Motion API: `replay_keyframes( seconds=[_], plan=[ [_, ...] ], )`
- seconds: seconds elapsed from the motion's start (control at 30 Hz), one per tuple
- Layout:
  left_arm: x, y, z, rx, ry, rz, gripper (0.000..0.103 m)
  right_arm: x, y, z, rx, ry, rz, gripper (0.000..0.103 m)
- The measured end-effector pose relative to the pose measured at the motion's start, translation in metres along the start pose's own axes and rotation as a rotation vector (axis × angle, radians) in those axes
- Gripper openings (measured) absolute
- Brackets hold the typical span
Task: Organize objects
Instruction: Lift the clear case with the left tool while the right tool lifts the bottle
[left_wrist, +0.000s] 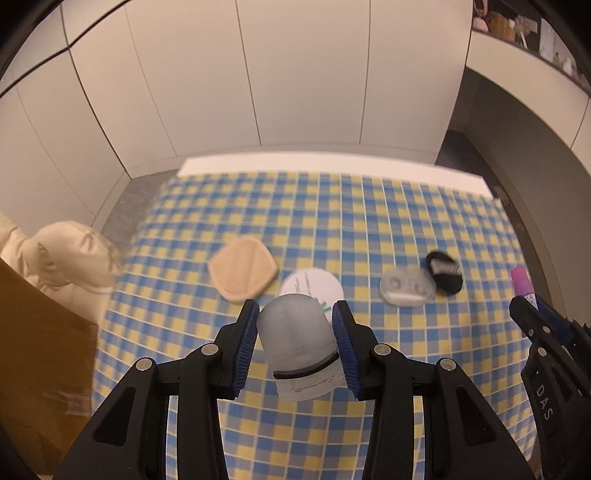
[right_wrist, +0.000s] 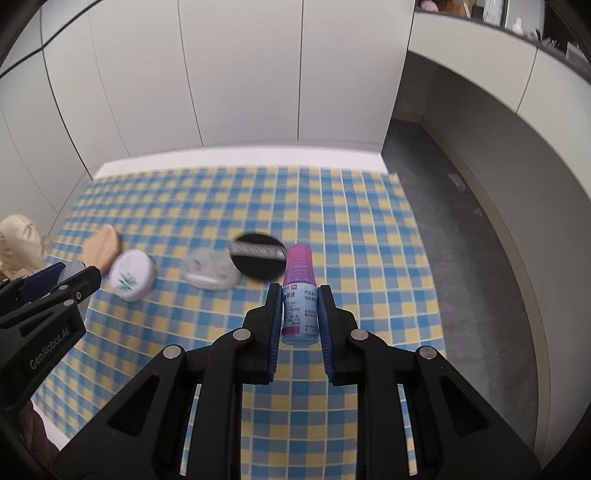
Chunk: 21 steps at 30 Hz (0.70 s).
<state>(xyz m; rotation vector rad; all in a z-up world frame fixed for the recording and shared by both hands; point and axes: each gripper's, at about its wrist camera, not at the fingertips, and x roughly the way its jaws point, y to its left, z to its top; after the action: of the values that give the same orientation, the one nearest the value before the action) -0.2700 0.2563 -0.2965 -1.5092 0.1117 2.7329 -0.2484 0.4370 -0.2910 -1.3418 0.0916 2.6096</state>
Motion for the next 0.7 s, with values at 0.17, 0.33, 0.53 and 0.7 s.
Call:
replay_keyframes(
  seconds=[0.17, 0.33, 0.53, 0.7],
  plan=[
    [-0.035, 0.005, 0.022, -0.012, -0.054, 0.004, 0.041, -0.04, 0.003, 0.019, -0.011, -0.04, 0.007, 0.02],
    [-0.084, 0.019, 0.037, -0.041, -0.115, -0.011, 0.041, -0.088, 0.0, 0.029, -0.016, -0.096, 0.024, 0.02],
    [-0.139, 0.025, 0.05, -0.04, -0.182, 0.008, 0.041, -0.153, 0.007, 0.047, -0.05, -0.157, 0.039, 0.02],
    [-0.185, 0.03, 0.061, -0.049, -0.228, 0.003, 0.041, -0.201, 0.011, 0.058, -0.083, -0.201, 0.036, 0.019]
  ],
)
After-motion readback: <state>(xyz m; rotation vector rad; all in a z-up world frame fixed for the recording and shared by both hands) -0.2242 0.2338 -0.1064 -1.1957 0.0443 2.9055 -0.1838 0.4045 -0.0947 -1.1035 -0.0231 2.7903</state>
